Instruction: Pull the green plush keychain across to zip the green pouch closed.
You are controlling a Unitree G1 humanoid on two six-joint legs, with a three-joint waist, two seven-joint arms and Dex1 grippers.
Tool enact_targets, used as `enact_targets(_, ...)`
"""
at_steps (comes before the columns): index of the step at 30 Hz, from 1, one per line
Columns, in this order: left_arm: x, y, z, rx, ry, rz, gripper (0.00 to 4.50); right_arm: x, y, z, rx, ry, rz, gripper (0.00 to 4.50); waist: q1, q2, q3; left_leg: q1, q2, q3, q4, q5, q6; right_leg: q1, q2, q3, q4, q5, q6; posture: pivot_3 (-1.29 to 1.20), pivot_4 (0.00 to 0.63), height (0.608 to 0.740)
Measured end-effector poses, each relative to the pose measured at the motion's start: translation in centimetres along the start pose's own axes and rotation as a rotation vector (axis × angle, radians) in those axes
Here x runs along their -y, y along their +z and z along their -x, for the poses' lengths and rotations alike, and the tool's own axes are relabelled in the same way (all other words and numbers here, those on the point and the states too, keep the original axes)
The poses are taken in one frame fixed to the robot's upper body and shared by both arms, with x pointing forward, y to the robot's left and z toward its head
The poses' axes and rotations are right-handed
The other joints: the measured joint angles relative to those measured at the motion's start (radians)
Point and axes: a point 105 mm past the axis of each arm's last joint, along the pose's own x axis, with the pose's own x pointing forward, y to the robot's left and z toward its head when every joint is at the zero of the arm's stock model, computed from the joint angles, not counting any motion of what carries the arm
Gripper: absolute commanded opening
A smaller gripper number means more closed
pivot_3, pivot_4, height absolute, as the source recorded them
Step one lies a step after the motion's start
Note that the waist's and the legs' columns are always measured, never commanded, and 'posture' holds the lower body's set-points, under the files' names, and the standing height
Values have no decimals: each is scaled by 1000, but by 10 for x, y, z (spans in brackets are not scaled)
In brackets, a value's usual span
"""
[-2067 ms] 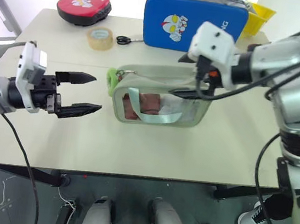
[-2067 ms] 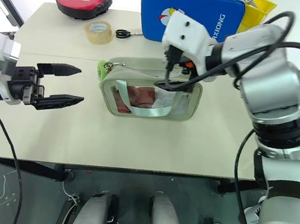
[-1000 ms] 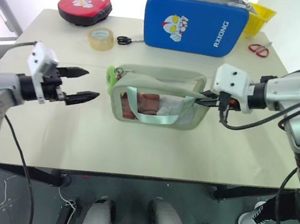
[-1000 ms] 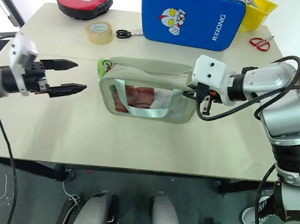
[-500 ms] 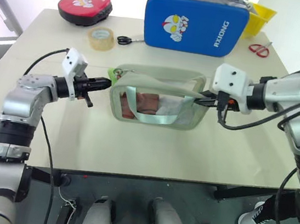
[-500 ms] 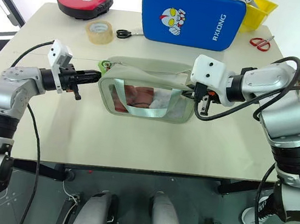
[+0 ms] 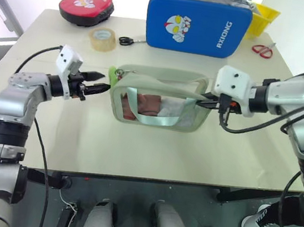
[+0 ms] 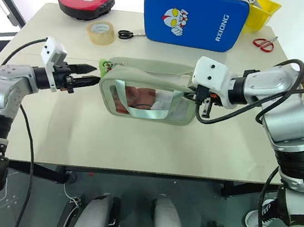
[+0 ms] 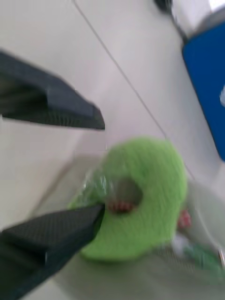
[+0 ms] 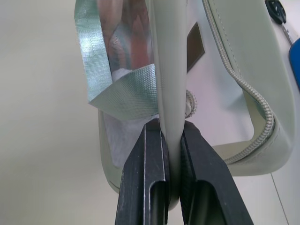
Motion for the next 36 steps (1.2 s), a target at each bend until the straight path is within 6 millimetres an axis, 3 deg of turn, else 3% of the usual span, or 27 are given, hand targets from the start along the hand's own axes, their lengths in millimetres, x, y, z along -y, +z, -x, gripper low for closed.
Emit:
enact_targets(2,2,0,-6,17,-9,17,2678,0,0,0,2,0,3,0,3,0,0,0,0,0,0,0,0,0,0,0,0,0,0,0,150,737)
enact_targets(5,2,-1,-14,29,-17,51,1890,0,0,0,2,0,3,0,5,0,0,0,0,0,0,0,0,0,0,0,0,0,0,0,150,737)
enact_targets(8,4,6,-20,52,-40,62,336,0,0,0,3,-2,3,0,8,0,0,0,0,0,0,0,0,0,0,0,0,0,0,0,150,737)
enact_targets(9,4,7,-20,55,-44,60,19,0,0,0,3,-2,3,0,8,0,0,0,0,0,0,0,0,0,0,0,0,0,0,0,150,737)
enact_targets(16,3,9,-16,60,-64,59,19,1,0,0,3,-9,1,0,11,0,0,0,0,0,0,0,0,0,0,0,0,0,0,0,150,737)
enact_targets(20,-2,12,-4,55,-52,36,19,1,0,0,3,-13,0,0,10,0,0,0,0,0,0,0,0,0,0,0,0,0,0,0,150,737)
enact_targets(26,8,15,16,26,-109,-13,19,1,-1,0,1,-14,-3,0,14,0,0,0,0,0,1,0,0,0,0,0,0,0,0,0,150,737)
enact_targets(30,18,43,26,92,-180,-2,19,1,-4,1,-3,-20,-11,0,21,0,0,0,0,0,1,0,0,0,0,0,0,0,0,0,150,737)
enact_targets(36,41,87,-5,195,-270,-9,19,1,-4,1,0,-22,-9,0,27,0,0,0,-1,0,2,0,0,2,0,-2,0,0,0,0,150,737)
